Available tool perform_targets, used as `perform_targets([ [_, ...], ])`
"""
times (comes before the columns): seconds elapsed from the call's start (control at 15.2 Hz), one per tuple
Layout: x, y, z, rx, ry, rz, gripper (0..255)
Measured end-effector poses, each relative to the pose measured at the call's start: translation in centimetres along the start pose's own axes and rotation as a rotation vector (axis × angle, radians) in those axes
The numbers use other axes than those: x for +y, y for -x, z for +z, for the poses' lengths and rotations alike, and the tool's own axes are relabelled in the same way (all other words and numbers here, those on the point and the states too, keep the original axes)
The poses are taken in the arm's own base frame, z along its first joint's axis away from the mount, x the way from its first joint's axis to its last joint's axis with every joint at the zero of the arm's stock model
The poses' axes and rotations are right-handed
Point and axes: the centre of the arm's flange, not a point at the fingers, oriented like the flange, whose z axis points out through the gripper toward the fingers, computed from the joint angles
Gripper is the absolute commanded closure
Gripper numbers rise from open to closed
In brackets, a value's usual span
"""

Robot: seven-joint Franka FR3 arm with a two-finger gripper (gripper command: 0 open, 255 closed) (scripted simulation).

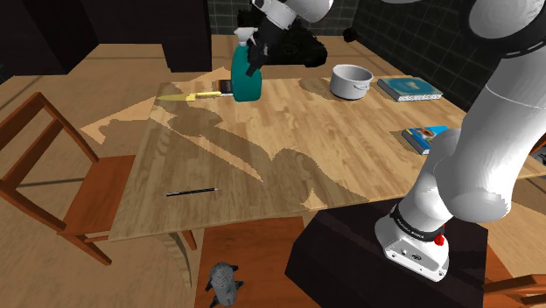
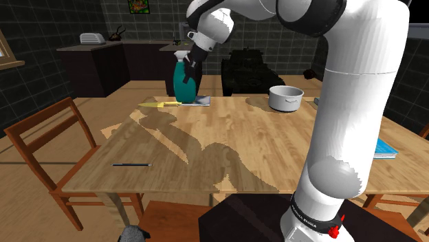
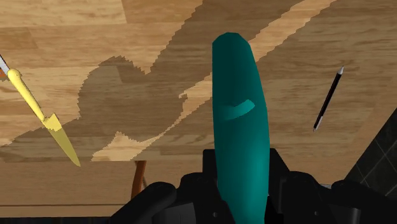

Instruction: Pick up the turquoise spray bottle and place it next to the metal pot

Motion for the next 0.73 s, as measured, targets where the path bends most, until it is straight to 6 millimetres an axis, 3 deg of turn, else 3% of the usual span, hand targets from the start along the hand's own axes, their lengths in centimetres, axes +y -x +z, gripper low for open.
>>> perform_targets([
  [0.73,0.0,-2.9,-5.0,0.0,0.0,0.0,255],
])
